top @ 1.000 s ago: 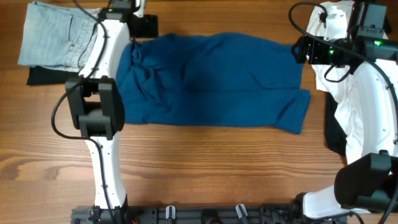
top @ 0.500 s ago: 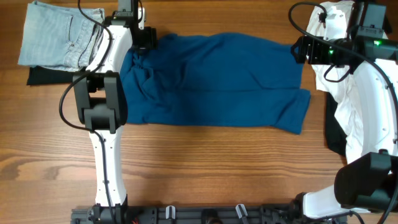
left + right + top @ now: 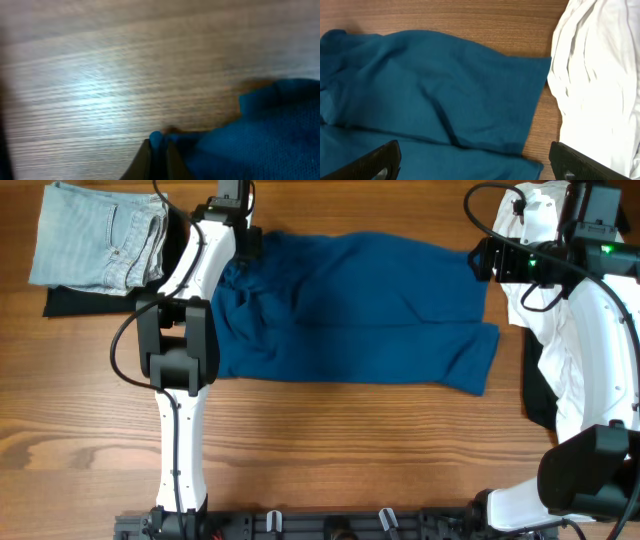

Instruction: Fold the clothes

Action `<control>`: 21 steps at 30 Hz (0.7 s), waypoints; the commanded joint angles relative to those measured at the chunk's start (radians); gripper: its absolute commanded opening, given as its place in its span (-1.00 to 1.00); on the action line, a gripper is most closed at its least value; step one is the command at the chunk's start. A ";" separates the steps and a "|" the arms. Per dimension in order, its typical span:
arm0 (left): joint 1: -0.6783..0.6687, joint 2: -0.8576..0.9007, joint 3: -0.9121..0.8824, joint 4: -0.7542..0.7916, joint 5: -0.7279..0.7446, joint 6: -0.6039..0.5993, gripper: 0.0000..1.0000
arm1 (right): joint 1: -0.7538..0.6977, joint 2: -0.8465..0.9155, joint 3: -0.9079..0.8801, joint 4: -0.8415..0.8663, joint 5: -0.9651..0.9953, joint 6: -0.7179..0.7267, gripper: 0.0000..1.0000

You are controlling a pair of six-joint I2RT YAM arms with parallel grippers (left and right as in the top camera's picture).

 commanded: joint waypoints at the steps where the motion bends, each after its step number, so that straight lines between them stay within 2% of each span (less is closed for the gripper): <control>1: 0.005 -0.130 0.041 -0.003 -0.082 -0.028 -0.92 | 0.004 0.017 0.003 0.005 -0.019 0.007 0.91; 4: 0.005 -0.249 0.041 -0.088 -0.080 -0.031 -0.92 | 0.004 0.017 0.003 0.006 -0.020 0.005 0.91; 6: 0.005 -0.313 0.041 -0.225 -0.072 -0.050 -0.92 | 0.004 0.017 0.003 0.005 -0.020 0.004 0.91; 11: 0.005 -0.321 0.040 -0.505 0.063 -0.049 -0.88 | 0.004 0.017 0.003 0.010 -0.020 0.005 0.91; 14: 0.005 -0.321 0.021 -0.522 0.098 -0.049 -0.83 | 0.004 0.017 0.003 0.010 -0.021 0.005 0.91; 16: 0.006 -0.320 -0.001 -0.499 0.098 -0.045 -0.72 | 0.004 0.017 0.003 0.011 -0.035 0.004 0.91; 20: 0.006 -0.320 -0.014 -0.454 0.098 -0.045 -0.70 | 0.004 0.036 0.003 0.055 -0.035 0.013 0.86; 21: 0.006 -0.320 -0.014 -0.453 0.099 -0.045 -0.63 | 0.004 0.047 0.003 0.068 -0.035 0.026 0.85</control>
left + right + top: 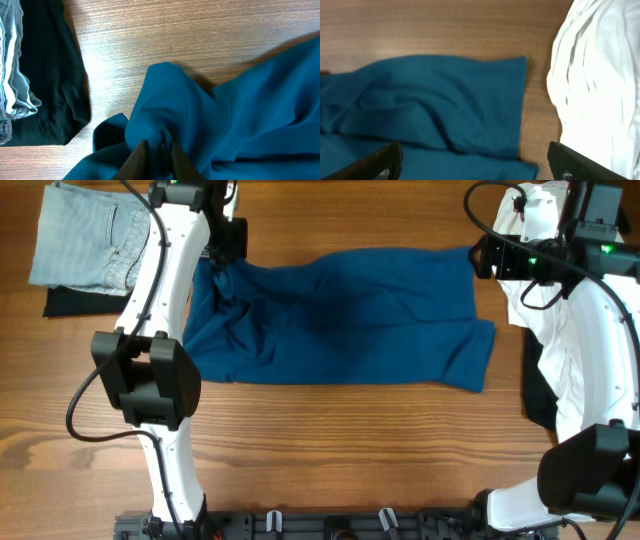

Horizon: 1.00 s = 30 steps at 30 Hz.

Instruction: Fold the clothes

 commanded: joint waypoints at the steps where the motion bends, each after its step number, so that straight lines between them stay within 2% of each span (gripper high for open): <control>1: 0.005 0.004 -0.005 0.001 0.019 0.001 -0.56 | 0.005 0.056 0.004 0.031 -0.025 0.026 0.85; 2: 0.005 0.004 -0.005 -0.018 0.019 0.001 -0.41 | 0.005 0.071 0.004 0.035 -0.032 0.026 0.85; 6: 0.005 0.004 -0.005 -0.154 0.087 0.001 -0.08 | 0.004 0.102 0.004 0.037 -0.046 0.025 0.85; 9: 0.002 0.004 -0.005 -0.256 0.177 0.001 0.01 | 0.004 0.103 0.004 0.043 -0.047 0.025 0.85; 11: -0.007 0.004 -0.028 -0.299 0.222 -0.001 0.00 | 0.004 0.103 0.004 0.043 -0.047 0.024 0.85; 14: -0.030 0.004 -0.156 -0.302 0.235 -0.004 0.00 | 0.004 0.103 0.004 0.046 -0.046 0.023 0.85; 16: -0.051 0.004 -0.293 -0.266 0.236 -0.014 -0.17 | 0.004 0.103 0.004 0.048 -0.046 0.023 0.85; 18: -0.076 0.004 -0.402 -0.228 0.251 -0.041 -0.20 | 0.004 0.103 0.004 0.054 -0.046 0.023 0.86; 19: -0.095 0.004 -0.433 -0.227 0.251 -0.042 -0.28 | 0.004 0.103 0.004 0.055 -0.047 0.023 0.86; 20: -0.121 0.003 -0.435 -0.233 0.251 -0.042 -0.35 | 0.004 0.103 0.004 0.056 -0.047 0.023 0.86; 22: -0.156 -0.016 -0.407 -0.239 0.250 -0.043 -0.33 | 0.004 0.103 0.004 0.058 -0.047 0.024 0.86; 25: -0.192 -0.103 -0.311 -0.257 0.175 -0.117 -0.23 | 0.004 0.103 0.004 0.057 -0.047 0.024 0.86; 28: -0.193 -0.198 -0.296 -0.203 0.140 -0.146 0.01 | 0.004 0.103 0.004 0.058 -0.047 0.024 0.86; 30: -0.160 -0.227 -0.296 -0.169 0.030 -0.220 0.37 | 0.004 0.103 0.004 0.059 -0.050 0.024 0.86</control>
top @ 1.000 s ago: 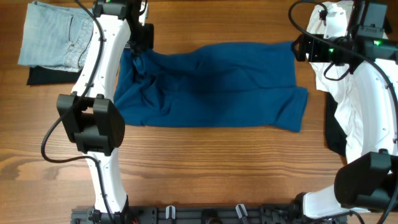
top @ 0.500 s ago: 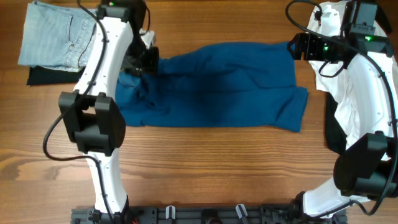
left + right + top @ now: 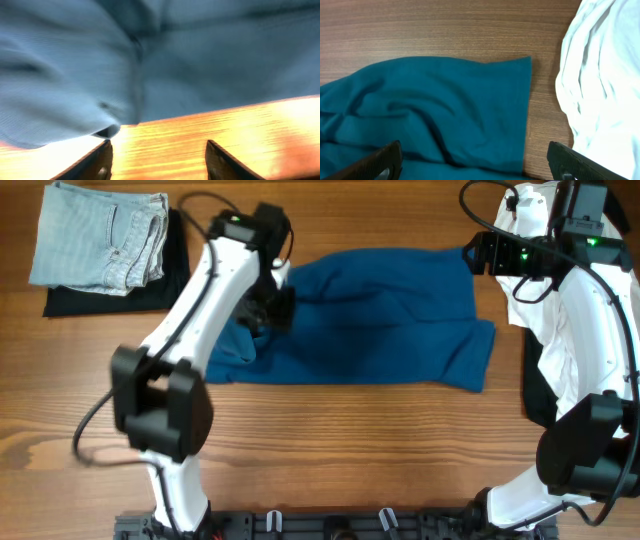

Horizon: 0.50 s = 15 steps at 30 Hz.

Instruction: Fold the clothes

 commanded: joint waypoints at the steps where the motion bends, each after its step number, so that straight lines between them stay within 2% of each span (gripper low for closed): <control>1: 0.064 -0.047 0.017 0.035 -0.151 -0.117 0.39 | 0.004 0.016 0.004 0.004 -0.028 0.006 0.87; 5: 0.146 -0.011 -0.022 0.081 -0.151 -0.112 0.41 | 0.004 0.016 0.004 0.004 -0.028 0.006 0.86; 7: 0.177 0.004 -0.068 0.060 -0.153 -0.118 0.29 | 0.004 0.016 0.004 0.004 -0.028 0.006 0.87; 10: 0.217 0.004 -0.109 0.029 -0.225 -0.226 0.18 | 0.004 0.016 0.004 0.007 -0.027 0.005 0.88; 11: 0.217 0.002 -0.109 0.026 -0.225 -0.227 0.09 | 0.004 0.016 0.004 0.010 -0.027 0.005 0.88; 15: 0.194 0.002 -0.152 0.030 -0.225 -0.227 -0.04 | 0.004 0.016 0.004 0.011 -0.027 0.005 0.90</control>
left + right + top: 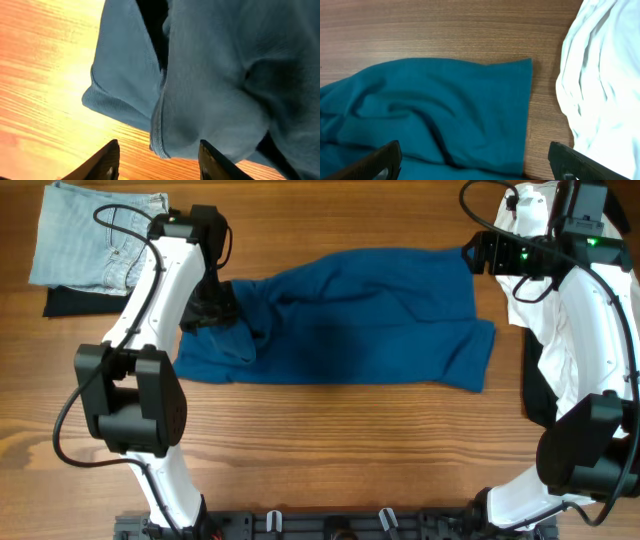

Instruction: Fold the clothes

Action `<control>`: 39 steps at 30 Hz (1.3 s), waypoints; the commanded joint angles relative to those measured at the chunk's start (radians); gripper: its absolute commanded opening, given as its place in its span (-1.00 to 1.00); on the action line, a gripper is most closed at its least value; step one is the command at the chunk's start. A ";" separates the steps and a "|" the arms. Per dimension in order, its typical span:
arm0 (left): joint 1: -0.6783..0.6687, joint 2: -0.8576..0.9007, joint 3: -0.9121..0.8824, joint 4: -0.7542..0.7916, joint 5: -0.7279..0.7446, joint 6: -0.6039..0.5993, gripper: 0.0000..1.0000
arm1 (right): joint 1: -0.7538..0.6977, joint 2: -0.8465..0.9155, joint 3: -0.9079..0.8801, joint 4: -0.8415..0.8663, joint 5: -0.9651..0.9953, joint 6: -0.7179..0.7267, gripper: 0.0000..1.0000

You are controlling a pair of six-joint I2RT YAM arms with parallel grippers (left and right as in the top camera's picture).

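A crumpled blue garment (340,315) lies spread across the middle of the wooden table (330,440), its left end bunched and folded over. My left gripper (212,308) hovers over that left end. In its wrist view the gripper (160,162) is open, with a rolled blue hem (157,130) between the fingers and nothing held. My right gripper (478,258) stays by the garment's far right corner. Seen from its own wrist camera, that gripper (475,162) is open above the blue cloth (445,115).
Folded light jeans (95,235) sit on a black garment (70,302) at the far left. A white garment (545,310) lies heaped at the right under my right arm, with dark cloth (538,395) beneath it.
My left gripper, still open, has moved left from over the garment's upper left part to its left end. The garment's left edge now reaches further left. The right arm has not moved.
My left gripper was shut on the blue garment's far left corner. Then it held that corner further left, near the jeans, with the cloth dragged along. Then it was open over the cloth, the corner released. Now it is open over the left end.
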 commanded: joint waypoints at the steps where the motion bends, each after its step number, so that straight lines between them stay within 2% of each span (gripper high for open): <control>1: -0.018 0.000 -0.079 0.036 -0.018 -0.044 -0.11 | 0.004 0.016 0.004 0.005 -0.024 0.005 0.91; 3: -0.016 0.000 -0.125 0.072 -0.018 -0.052 -0.31 | 0.004 0.017 0.004 0.006 -0.024 0.005 0.92; 7: -0.011 -0.003 -0.145 0.147 -0.048 -0.055 -0.90 | 0.004 0.017 0.004 0.006 -0.024 0.005 0.92; 10: 0.016 -0.003 -0.145 0.172 -0.115 -0.055 -0.92 | 0.004 0.017 0.004 0.006 -0.024 0.005 0.92; 15: 0.164 -0.003 -0.145 0.272 -0.413 -0.032 -0.92 | 0.004 0.017 0.004 0.008 -0.024 0.006 0.92; 17: 0.222 -0.003 -0.145 0.386 -0.459 0.080 -0.92 | 0.004 0.016 0.004 0.009 -0.024 0.006 0.92; 18: 0.237 -0.003 -0.145 0.446 -0.459 0.120 -0.83 | 0.004 0.017 0.004 0.009 -0.024 0.006 0.92; 19: 0.242 -0.003 -0.145 0.479 -0.459 0.130 0.08 | 0.004 0.017 0.004 0.009 -0.024 0.006 0.93; 20: 0.242 -0.003 -0.143 0.517 -0.459 0.147 0.75 | 0.004 0.017 0.004 0.009 -0.024 0.006 0.92; 21: 0.240 -0.003 -0.132 0.538 -0.459 0.147 0.99 | 0.004 0.017 0.004 0.008 -0.024 0.006 0.93; 24: 0.219 -0.006 -0.072 0.522 -0.438 0.159 1.00 | 0.004 0.017 0.004 0.009 -0.024 0.006 0.93; 26: 0.204 -0.017 0.019 0.458 -0.361 0.172 1.00 | 0.004 0.017 0.004 0.009 -0.024 0.006 0.93; 28: 0.195 -0.037 0.116 0.393 -0.177 0.172 0.99 | 0.004 0.017 0.004 0.009 -0.024 0.006 0.93; 30: 0.191 -0.043 0.136 0.386 0.098 0.172 0.99 | 0.004 0.017 0.004 0.009 -0.024 0.006 0.93; 31: 0.190 -0.031 0.132 0.374 0.147 0.172 1.00 | 0.004 0.017 0.004 0.009 -0.024 0.006 0.93; 35: 0.190 0.051 0.130 0.282 0.156 0.172 1.00 | 0.004 0.017 0.004 0.010 -0.024 0.005 0.93; 39: 0.191 0.119 0.130 0.266 0.155 0.172 1.00 | 0.004 0.017 0.004 0.011 -0.024 0.005 0.93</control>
